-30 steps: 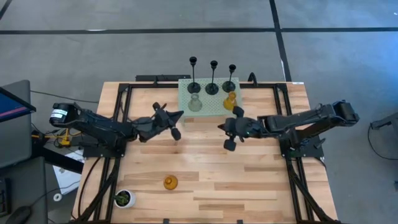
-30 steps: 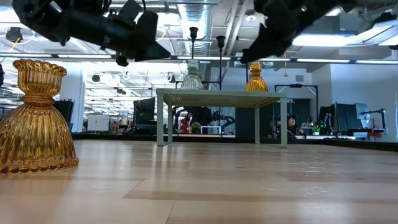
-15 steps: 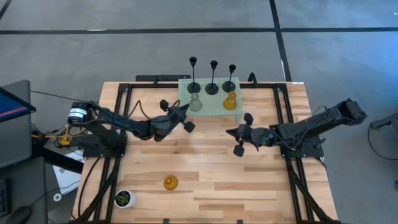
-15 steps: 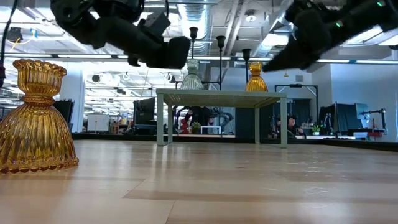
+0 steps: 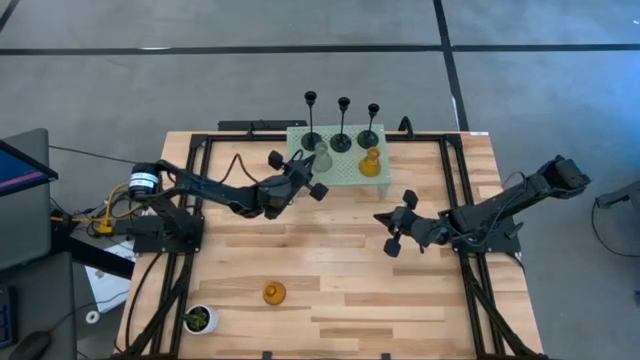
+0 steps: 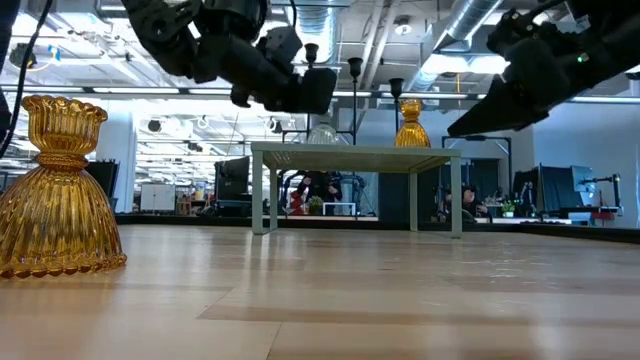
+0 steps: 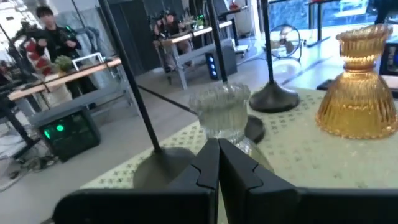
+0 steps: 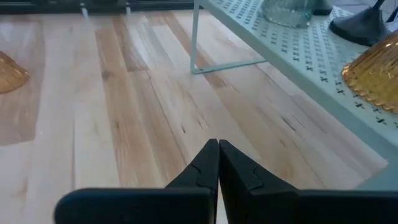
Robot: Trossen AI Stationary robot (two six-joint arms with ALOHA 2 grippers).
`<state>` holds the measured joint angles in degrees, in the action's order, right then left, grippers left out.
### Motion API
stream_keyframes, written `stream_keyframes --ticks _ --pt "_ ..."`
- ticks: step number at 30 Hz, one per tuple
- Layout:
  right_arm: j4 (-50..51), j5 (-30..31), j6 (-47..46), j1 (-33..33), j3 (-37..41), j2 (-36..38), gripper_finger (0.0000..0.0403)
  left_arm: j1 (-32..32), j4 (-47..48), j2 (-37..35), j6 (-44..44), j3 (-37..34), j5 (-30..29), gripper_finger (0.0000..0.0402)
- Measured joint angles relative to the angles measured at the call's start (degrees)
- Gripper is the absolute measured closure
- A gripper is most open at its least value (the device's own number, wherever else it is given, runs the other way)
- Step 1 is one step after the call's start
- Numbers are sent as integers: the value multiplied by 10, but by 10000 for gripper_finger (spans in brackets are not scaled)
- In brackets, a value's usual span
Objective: Pick & Place candle stick holders
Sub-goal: Put the glass candle holder on the shelf
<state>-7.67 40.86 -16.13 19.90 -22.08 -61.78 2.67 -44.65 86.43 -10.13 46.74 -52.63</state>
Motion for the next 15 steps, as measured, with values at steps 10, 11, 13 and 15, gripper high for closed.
stream_keyframes --ticks 10,11,13,15 --pt "-5 6 17 -1 0 11 403 5 -2 30 -3 9 7 399" --pt "-5 6 17 -1 0 10 403 2 -2 30 -21 9 -12 399" --pt "-5 6 17 -1 0 10 403 -1 -2 30 -62 9 -48 399" --pt "-5 6 17 -1 0 10 403 3 -2 30 -94 9 -59 399"
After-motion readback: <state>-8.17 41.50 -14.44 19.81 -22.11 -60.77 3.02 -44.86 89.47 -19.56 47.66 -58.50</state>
